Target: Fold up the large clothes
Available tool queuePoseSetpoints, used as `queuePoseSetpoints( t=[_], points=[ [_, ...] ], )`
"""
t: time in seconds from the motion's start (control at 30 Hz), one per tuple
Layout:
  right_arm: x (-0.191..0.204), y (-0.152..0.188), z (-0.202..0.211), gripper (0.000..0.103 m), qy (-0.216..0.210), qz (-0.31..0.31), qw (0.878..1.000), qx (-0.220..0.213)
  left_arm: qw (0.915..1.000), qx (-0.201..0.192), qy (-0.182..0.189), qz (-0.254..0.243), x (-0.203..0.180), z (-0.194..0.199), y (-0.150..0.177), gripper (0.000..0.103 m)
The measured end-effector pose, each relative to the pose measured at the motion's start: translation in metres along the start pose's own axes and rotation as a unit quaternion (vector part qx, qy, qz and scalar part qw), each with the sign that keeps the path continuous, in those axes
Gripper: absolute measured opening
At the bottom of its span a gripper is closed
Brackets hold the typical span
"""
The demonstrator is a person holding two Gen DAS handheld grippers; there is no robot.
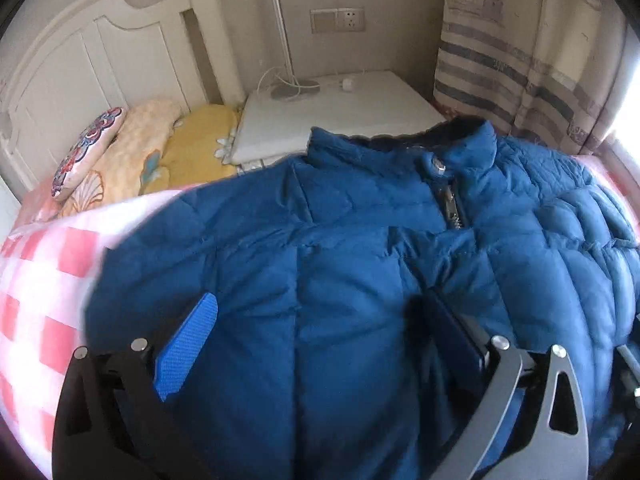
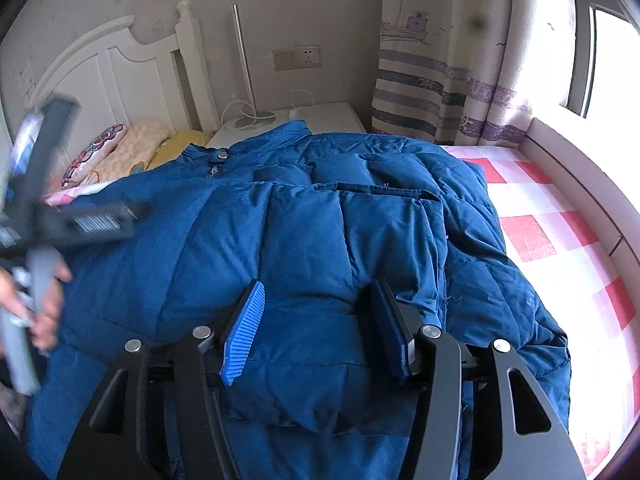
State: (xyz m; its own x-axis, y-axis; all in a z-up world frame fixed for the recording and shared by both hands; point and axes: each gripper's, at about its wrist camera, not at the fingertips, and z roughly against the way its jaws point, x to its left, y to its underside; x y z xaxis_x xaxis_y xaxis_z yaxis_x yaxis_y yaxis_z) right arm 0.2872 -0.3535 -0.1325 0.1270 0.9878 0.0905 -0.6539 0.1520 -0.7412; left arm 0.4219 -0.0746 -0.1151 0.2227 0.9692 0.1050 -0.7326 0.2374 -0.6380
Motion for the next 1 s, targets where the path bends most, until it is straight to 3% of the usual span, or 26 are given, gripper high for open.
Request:
queuePoseSetpoints(
  t=[0.1, 0.17, 0.27, 0.4, 0.53, 0.77, 0.87, 1.0],
  points=[
    [-0.002, 0.0, 0.0, 0.053, -0.008, -0.005, 1.0, 0.0, 0.9997, 0.014, 0.02, 0.006, 0.006, 0.006, -0.005, 0.1],
    [-0.002, 0.0, -0.001, 0.056, -0.012, -0.004, 1.0, 0.001, 0.9991, -0.016, 0.034, 0.022, 0.024, 0.024, -0.018, 0.101],
    [0.0, 0.0, -0.001, 0.061, -0.017, 0.0, 1.0, 0.001, 0.9969, -0.045, -0.003, 0.065, 0.059, 0.028, -0.034, 0.101],
    [0.002, 0.0, -0.001, 0.065, -0.022, 0.003, 1.0, 0.002, 0.9944, 0.034, 0.0, 0.1, 0.09, -0.025, -0.024, 0.101],
    [0.005, 0.0, -0.002, 0.068, -0.024, 0.009, 1.0, 0.003, 0.9965, 0.014, 0.0, 0.082, 0.086, -0.017, -0.012, 0.101],
    [0.003, 0.0, -0.002, 0.068, -0.025, 0.008, 1.0, 0.003, 0.9995, -0.031, -0.004, 0.001, 0.048, 0.068, 0.033, 0.101],
    [0.003, 0.001, -0.002, 0.068, -0.025, 0.009, 1.0, 0.003, 1.0, -0.002, -0.002, -0.003, 0.041, 0.065, 0.069, 0.101],
    [0.002, 0.001, -0.001, 0.068, -0.022, 0.011, 1.0, 0.001, 0.9997, -0.024, 0.004, 0.002, 0.041, 0.059, 0.09, 0.101]
  ],
)
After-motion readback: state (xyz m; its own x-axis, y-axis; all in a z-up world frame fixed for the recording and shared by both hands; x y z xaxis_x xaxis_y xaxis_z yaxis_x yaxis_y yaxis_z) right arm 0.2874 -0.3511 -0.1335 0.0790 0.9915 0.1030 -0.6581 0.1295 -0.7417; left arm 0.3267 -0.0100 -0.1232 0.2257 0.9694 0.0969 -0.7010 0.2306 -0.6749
